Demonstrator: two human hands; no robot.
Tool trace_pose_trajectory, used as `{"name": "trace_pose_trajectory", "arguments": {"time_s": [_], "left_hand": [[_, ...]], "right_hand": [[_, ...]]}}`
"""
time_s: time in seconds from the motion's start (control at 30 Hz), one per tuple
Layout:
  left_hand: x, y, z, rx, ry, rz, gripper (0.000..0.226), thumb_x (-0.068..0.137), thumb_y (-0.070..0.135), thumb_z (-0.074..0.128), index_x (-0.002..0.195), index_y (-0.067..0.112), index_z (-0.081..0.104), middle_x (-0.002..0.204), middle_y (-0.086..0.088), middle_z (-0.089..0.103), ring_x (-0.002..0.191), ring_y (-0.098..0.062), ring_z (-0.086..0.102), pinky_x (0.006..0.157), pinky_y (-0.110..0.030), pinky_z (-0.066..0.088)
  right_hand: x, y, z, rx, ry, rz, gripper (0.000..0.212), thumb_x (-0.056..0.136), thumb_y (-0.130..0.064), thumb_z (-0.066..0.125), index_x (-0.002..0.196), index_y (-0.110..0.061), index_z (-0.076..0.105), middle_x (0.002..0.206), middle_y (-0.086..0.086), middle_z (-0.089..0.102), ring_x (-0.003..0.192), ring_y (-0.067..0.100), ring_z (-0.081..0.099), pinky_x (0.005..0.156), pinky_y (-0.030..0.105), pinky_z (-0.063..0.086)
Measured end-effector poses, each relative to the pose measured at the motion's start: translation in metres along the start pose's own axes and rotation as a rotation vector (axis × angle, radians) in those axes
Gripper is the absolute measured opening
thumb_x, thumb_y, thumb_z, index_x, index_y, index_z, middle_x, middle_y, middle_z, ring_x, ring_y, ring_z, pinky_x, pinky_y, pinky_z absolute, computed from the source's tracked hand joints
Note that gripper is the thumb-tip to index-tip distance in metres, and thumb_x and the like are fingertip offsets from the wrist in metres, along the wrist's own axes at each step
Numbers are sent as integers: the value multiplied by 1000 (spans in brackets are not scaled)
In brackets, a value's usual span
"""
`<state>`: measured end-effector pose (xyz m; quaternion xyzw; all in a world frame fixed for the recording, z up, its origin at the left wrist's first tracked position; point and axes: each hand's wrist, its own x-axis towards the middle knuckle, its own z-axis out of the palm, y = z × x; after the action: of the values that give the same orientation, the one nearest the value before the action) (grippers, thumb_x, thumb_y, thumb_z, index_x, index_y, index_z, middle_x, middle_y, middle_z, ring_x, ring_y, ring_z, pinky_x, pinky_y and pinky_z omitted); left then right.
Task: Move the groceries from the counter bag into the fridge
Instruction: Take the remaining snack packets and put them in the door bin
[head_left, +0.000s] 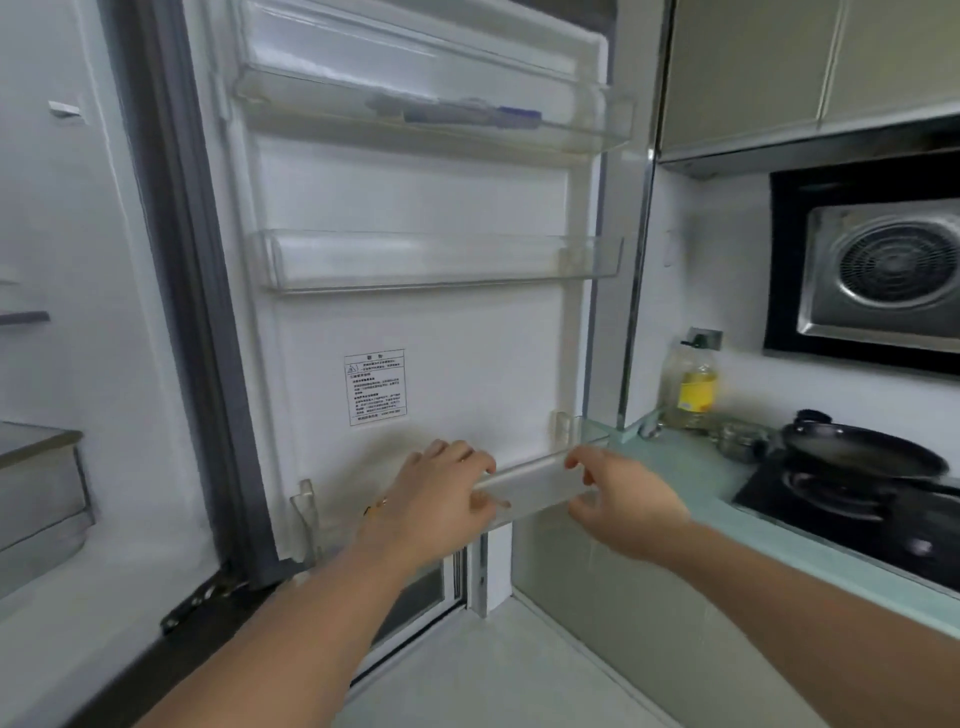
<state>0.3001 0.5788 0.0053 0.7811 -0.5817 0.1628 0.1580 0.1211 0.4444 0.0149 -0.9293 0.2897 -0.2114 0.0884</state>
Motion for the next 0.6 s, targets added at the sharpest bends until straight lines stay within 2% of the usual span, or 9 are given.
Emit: {"name": "trace_pose_trajectory", "arguments": {"time_s": [0.1, 0.33, 0.4, 0.5, 0.6], "left_hand": [[4, 29, 2, -15, -67, 68, 44, 88, 42, 49, 130, 33, 49, 130, 9, 50, 120, -17, 43, 98, -36, 38], [34, 150, 0, -191, -66, 231, 49, 85, 42, 54, 133, 30, 47, 135, 7, 49, 124, -19, 45, 99, -34, 40], [40, 193, 0, -229, -72, 292, 50, 85, 42, 55, 133, 30, 47, 136, 7, 47, 124, -19, 45, 100, -35, 39], [45, 262, -1, -286, -67, 382, 49, 86, 41, 56, 133, 30, 47, 137, 7, 46, 126, -17, 44, 102, -34, 38], [40, 337, 3, -355, -76, 448, 46, 85, 40, 58, 130, 32, 49, 132, 9, 48, 121, -17, 45, 96, -30, 39]], "right_hand": [[-37, 22, -28, -95, 30, 98, 39, 90, -36, 52, 128, -31, 46, 118, -4, 57, 99, 19, 59, 80, 30, 48], [-132, 88, -116, -199, 199, 338, 43, 89, -37, 54, 129, -29, 43, 103, -8, 53, 88, 16, 57, 76, 34, 51], [-164, 108, -139, -226, 223, 410, 45, 89, -40, 53, 131, -30, 41, 109, -8, 53, 90, 15, 56, 78, 32, 49], [-217, 139, -170, -276, 256, 518, 51, 89, -46, 53, 135, -30, 39, 125, -4, 54, 106, 19, 55, 87, 34, 47], [-280, 172, -201, -305, 268, 639, 56, 89, -48, 53, 139, -30, 36, 134, -2, 50, 118, 21, 51, 96, 37, 45]]}}
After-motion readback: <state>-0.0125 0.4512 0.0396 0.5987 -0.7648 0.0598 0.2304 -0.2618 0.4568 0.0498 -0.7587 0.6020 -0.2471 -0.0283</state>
